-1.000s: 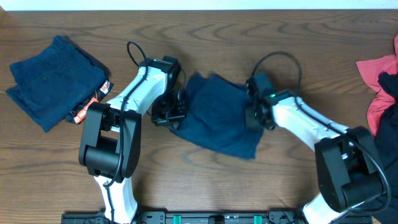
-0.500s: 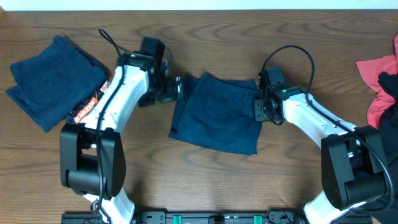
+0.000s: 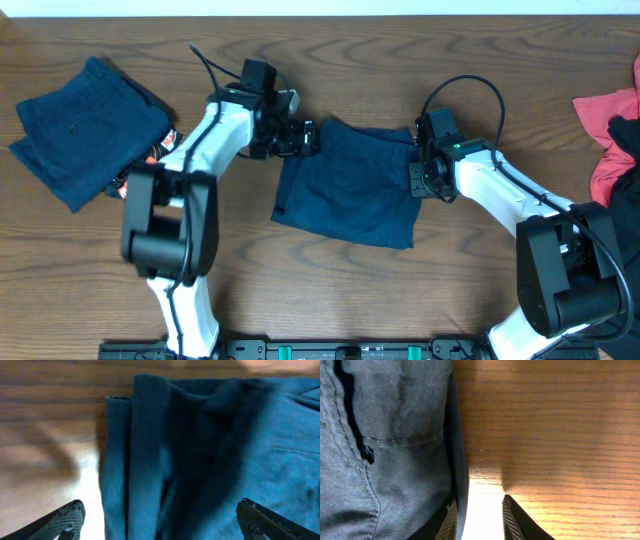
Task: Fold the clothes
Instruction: 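Lift the folded shorts with the left gripper onto the left stack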
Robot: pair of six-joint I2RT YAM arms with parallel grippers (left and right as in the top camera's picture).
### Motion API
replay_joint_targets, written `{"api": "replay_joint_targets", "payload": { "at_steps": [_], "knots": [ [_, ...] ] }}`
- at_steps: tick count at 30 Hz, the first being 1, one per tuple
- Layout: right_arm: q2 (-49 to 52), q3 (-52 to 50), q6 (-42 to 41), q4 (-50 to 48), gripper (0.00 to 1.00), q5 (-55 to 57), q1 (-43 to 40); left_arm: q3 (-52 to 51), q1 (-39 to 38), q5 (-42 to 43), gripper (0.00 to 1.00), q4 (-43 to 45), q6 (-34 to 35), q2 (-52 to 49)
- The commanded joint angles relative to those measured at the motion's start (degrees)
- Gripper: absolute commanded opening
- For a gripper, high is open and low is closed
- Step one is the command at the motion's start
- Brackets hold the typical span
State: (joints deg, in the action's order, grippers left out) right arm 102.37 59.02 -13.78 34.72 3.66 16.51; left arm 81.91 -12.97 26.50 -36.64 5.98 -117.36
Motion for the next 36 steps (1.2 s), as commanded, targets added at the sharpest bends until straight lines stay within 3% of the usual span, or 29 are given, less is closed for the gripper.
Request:
{"api": "replay_joint_targets", "payload": {
  "at_steps": [1, 3, 6, 7, 11, 13, 18, 24, 31, 36],
  "knots": [
    [0.6, 0.9, 0.7, 0.0, 0.29, 0.3, 0.0, 0.8, 0.0, 5.6, 0.98, 0.5, -1.0, -2.8],
    [0.6, 0.9, 0.7, 0.0, 0.29, 0.4, 0.0, 0.8, -0.4, 9.8, 0.98, 0.3, -1.0, -4.3],
    [0.6, 0.9, 0.7, 0.0, 0.29, 0.4, 0.0, 0.8, -1.7, 13.6, 0.83, -0.6, -1.0, -5.7],
    [0.6, 0.9, 0.7, 0.0, 0.29, 0.4, 0.0, 0.8, -2.6, 14.1, 0.68, -0.6, -1.0, -5.9],
    [0.6, 0.9, 0.7, 0.0, 0.29, 0.4, 0.0, 0.8, -3.9, 14.1, 0.40, 0.6, -1.5, -5.7],
    [0.6, 0.9, 0.7, 0.1, 0.29, 0.4, 0.0, 0.8, -4.0, 14.0, 0.06, 1.7, -1.9, -5.5],
    [0.6, 0.9, 0.8, 1.6, 0.24, 0.8, 0.0, 1.8, -0.8, 12.2, 0.06, 2.3, -1.8, -2.1],
    [-2.4, 0.9, 2.3, 2.3, 0.21, 1.0, -1.0, 1.9, 7.1, 0.8, 0.06, 2.8, -1.2, 8.3],
    [-10.1, 0.9, 2.4, 2.1, 0.24, 1.0, -3.1, 1.9, 22.1, -0.2, 0.06, 8.7, 2.0, 20.7],
    [-12.1, 0.9, 2.7, 2.2, 0.25, 1.0, -3.2, 1.9, 33.2, -0.3, 0.06, 12.5, 3.4, 22.5]
  ]
}}
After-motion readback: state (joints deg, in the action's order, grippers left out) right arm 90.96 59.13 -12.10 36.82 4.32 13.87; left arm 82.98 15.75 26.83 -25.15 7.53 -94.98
